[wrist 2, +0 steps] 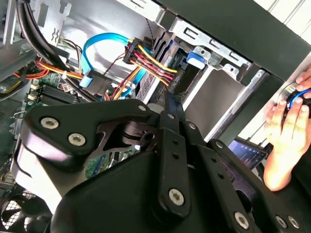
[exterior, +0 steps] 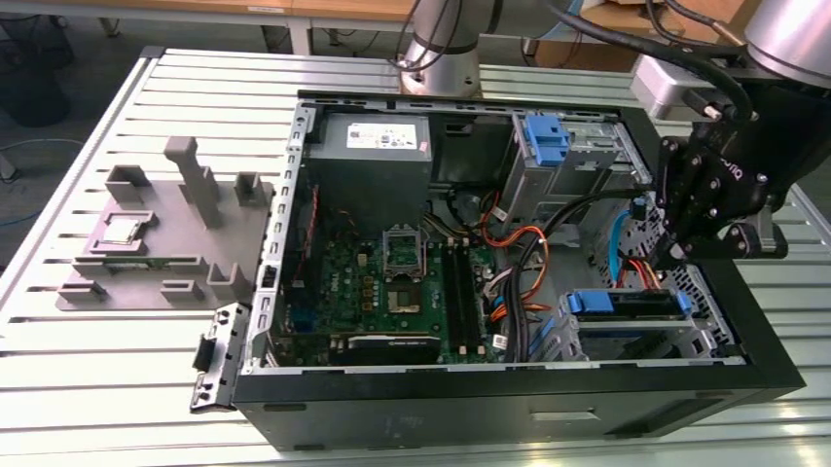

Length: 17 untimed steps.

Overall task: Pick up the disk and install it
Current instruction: 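Insert the second disk wire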

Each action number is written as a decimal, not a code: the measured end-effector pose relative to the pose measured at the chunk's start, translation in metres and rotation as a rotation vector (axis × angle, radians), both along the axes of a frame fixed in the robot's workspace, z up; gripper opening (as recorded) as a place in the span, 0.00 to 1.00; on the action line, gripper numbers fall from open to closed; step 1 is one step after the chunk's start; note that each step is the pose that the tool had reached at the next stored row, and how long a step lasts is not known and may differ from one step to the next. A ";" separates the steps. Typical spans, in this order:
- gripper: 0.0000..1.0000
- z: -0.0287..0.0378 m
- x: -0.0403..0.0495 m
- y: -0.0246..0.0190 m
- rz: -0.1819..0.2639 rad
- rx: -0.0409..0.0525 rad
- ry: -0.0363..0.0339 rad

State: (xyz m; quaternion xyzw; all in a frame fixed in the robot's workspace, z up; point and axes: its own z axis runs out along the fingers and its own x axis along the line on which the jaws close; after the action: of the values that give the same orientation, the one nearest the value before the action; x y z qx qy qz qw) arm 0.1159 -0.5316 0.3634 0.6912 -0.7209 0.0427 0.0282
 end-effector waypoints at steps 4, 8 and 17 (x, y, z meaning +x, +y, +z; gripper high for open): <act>0.10 0.0001 -0.0040 0.0000 0.000 -0.0001 -0.0002; 0.10 0.0002 -0.0045 0.0006 0.000 -0.0002 -0.0002; 0.10 0.0066 -0.0045 0.0079 0.000 -0.0002 -0.0002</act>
State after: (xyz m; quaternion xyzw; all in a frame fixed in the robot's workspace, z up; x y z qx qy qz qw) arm 0.1114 -0.5237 0.3700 0.6912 -0.7209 0.0428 0.0282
